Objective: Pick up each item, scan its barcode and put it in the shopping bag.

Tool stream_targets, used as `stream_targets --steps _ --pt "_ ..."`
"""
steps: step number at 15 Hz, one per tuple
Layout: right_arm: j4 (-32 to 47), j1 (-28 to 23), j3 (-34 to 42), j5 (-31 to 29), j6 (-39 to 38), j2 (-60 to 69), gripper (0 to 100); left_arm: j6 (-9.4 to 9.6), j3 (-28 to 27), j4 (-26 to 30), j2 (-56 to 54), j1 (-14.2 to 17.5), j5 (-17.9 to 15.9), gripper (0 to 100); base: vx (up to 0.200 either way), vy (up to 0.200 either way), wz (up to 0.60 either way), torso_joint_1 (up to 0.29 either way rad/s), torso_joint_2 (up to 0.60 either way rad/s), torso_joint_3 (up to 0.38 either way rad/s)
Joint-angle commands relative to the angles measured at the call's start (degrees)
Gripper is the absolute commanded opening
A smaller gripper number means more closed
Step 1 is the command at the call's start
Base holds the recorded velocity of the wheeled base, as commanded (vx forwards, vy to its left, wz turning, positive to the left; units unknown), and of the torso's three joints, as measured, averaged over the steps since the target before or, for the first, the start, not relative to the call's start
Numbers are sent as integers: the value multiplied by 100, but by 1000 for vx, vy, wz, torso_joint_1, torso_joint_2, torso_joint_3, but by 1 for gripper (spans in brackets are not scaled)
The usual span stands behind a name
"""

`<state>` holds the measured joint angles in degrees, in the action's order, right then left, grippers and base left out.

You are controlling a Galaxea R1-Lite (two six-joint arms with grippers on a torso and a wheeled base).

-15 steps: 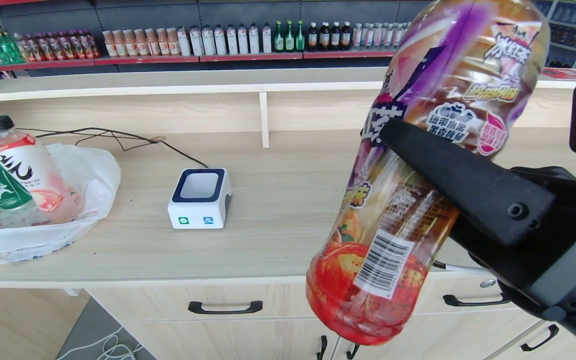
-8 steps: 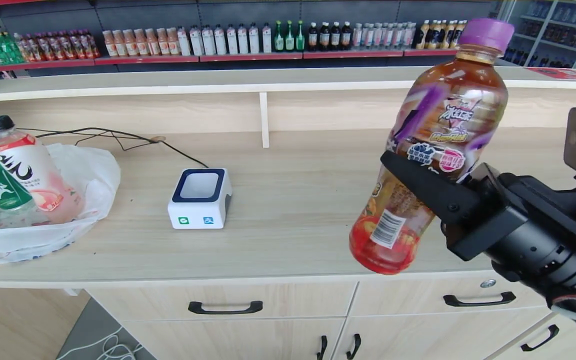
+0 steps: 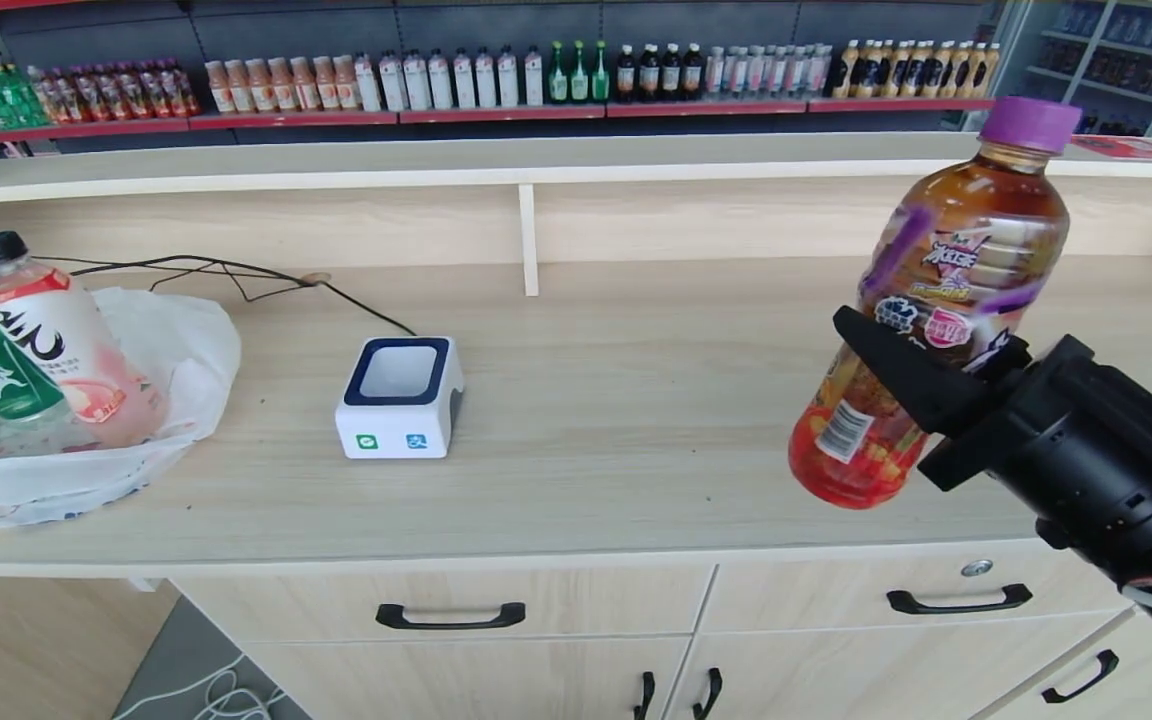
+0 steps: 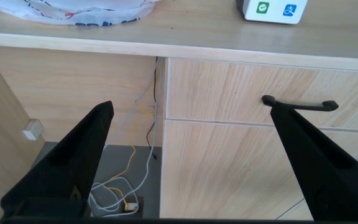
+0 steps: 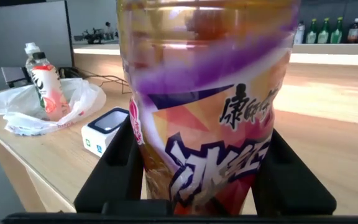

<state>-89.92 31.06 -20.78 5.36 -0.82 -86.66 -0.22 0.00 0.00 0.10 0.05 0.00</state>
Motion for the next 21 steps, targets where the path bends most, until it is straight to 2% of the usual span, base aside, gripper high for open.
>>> stream_targets --steps 1,8,21 --pt "-8 -56 57 -71 -24 71 0 -4 0 0 -1 4 0 100 0 0 0 0 0 0" --pt "-8 -311 48 -290 -164 202 0 -4 0 0 8 4 0 100 0 0 0 0 0 0" --pt "-8 -311 -233 -290 -112 -79 0 -13 0 0 8 4 0 100 0 0 0 0 0 0"
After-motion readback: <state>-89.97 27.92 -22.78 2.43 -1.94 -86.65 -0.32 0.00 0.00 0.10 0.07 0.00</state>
